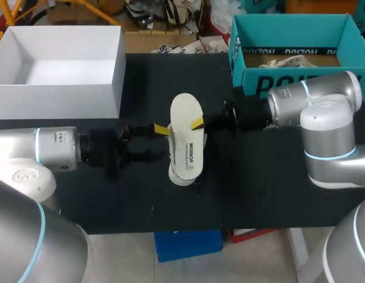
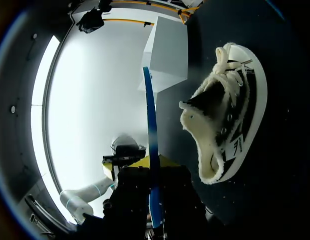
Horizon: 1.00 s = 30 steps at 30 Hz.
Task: Take the shoe out of the shoebox, open the shoe tongue, remove and reinsert the insole, then place the shoe into the shoebox
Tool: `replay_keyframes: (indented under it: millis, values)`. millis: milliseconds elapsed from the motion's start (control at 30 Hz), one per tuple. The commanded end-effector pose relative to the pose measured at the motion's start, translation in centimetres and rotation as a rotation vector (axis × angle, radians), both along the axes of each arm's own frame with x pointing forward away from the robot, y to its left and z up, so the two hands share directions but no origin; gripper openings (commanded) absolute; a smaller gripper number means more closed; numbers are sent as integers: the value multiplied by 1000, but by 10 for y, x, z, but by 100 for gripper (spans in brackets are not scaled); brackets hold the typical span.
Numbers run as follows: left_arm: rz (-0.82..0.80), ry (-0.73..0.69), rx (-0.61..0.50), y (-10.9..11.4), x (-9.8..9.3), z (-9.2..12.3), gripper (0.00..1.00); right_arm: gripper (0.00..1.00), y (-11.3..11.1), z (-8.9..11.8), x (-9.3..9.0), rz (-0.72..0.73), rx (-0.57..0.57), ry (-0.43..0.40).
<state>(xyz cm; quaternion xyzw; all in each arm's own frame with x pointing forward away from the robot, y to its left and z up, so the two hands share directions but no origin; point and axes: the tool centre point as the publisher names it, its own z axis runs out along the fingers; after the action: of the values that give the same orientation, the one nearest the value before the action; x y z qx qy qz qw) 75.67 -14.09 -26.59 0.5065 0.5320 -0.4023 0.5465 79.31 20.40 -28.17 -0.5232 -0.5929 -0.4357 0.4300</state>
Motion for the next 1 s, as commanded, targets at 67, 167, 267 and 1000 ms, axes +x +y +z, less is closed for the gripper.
replay_keyframes:
  millis: [67,167,267,1000]
  values:
    - [-5,-36,-95,-16,15,-9,100,0,1,-1,0,-1,0,0]
    - [-5,-48,-99,-21,20,-10,98,0,1,-1,0,-1,0,0]
    - [-9,-53,-112,-26,25,-10,92,0,1,-1,0,-1,0,0]
    - [-56,-84,-120,-52,35,-9,33,0,1,-1,0,-1,0,0]
